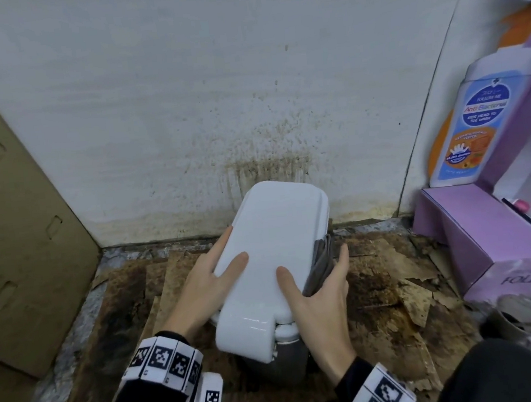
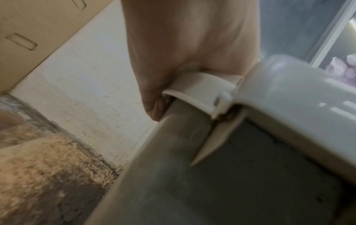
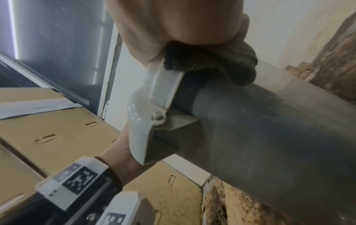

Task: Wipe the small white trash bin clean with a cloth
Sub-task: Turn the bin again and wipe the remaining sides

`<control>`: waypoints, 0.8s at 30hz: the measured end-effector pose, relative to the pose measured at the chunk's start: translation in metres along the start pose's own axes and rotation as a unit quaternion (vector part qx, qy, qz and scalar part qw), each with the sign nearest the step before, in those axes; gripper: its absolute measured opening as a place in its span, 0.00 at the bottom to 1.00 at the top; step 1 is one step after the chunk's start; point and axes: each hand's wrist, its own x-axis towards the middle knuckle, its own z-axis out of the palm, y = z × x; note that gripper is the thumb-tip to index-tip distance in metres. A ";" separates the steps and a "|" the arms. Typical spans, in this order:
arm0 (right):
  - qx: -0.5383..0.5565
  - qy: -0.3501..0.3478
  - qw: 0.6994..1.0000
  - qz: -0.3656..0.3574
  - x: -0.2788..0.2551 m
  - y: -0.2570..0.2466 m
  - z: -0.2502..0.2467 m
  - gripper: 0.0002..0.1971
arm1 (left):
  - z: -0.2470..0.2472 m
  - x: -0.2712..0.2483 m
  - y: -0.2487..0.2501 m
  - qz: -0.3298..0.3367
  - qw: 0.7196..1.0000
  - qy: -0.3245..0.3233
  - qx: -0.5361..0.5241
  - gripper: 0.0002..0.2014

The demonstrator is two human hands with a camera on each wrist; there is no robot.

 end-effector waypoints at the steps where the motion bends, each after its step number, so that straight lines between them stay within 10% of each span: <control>1: 0.000 0.002 1.000 0.001 0.002 0.001 0.000 0.58 | 0.000 0.000 0.001 -0.003 1.000 0.002 0.005 0.29; 9: 0.008 -0.001 1.000 -0.017 0.022 0.003 0.002 0.41 | 0.009 -0.008 0.011 -0.093 0.968 0.101 0.209 0.34; 24: -0.061 -0.152 0.986 0.024 0.154 -0.001 -0.024 0.56 | 0.069 -0.067 0.024 -0.219 0.937 0.273 -0.012 0.46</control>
